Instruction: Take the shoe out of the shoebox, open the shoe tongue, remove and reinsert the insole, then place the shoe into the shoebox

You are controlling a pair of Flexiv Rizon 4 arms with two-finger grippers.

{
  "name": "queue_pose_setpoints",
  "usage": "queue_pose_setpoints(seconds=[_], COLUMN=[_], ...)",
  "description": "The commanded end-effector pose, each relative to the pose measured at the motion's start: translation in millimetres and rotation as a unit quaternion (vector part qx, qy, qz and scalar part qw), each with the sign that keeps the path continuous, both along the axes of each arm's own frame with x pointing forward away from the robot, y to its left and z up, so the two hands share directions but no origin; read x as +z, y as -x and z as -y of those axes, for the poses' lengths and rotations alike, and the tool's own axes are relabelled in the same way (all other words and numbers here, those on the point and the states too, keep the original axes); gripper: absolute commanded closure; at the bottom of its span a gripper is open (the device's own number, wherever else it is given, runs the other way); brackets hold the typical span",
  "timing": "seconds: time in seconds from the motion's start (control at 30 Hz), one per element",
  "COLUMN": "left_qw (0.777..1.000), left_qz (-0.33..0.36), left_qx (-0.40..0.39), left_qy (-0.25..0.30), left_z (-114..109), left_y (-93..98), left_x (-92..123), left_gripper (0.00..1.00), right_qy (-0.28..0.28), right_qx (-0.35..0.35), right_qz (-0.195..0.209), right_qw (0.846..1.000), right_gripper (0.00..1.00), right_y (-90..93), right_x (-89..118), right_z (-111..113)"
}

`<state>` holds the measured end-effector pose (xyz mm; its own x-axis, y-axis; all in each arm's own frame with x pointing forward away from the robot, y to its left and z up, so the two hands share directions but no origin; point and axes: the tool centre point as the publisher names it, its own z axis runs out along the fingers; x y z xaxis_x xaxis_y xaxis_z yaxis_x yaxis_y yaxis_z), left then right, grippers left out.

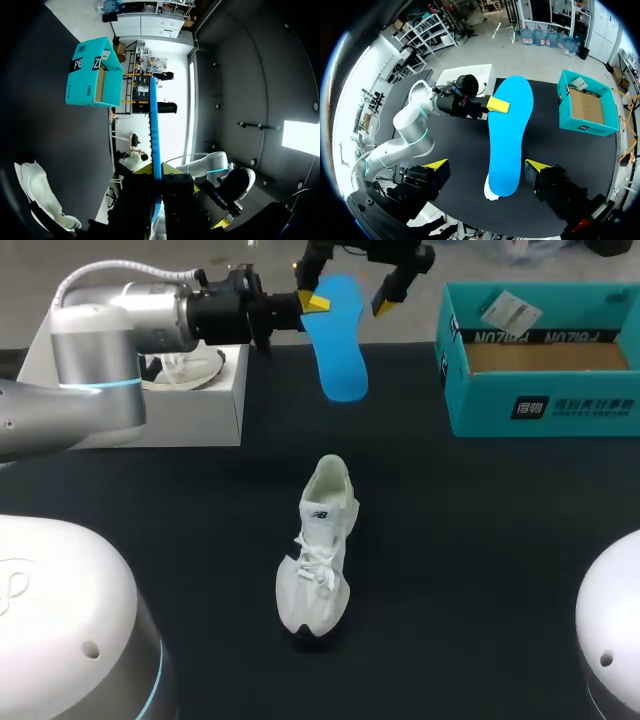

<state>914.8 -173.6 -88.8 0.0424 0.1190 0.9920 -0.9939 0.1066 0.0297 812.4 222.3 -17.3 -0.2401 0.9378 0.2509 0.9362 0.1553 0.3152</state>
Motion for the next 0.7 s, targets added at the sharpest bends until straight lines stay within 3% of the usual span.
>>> queue_pose_setpoints(seconds=[0.03, 0.4, 0.47, 0.57, 0.7], left_qw=[1.0, 1.0, 1.0, 1.0, 1.0], left_qz=[-0.004, -0.014, -0.013, -0.014, -0.013], left_qx=[-0.004, 0.0, 0.0, -0.004, -0.007], left_qy=[-0.003, -0.009, -0.011, -0.013, -0.005], left_z=[-5, -8, -6, -2, 4], left_y=[-1.2, -0.4, 0.9, 3.8, 4.3], left_x=[-3, -15, -14, -13, -13], left_gripper=[1.0, 1.0, 1.0, 1.0, 1.0], right_qy=[0.064, 0.109, 0.118, 0.103, 0.096], right_qx=[-0.01, -0.008, -0.034, -0.115, -0.155], right_qz=[0.0, -0.043, -0.046, -0.018, -0.034], right_qw=[0.998, 0.993, 0.991, 0.988, 0.983], right_gripper=[0.0, 0.0, 0.0, 0.0, 0.0], right_y=[-5.5, -3.7, -5.5, -10.5, -12.1], right_x=[7, 11, 4, -12, -31], right_z=[-16, -13, -12, -10, -10])
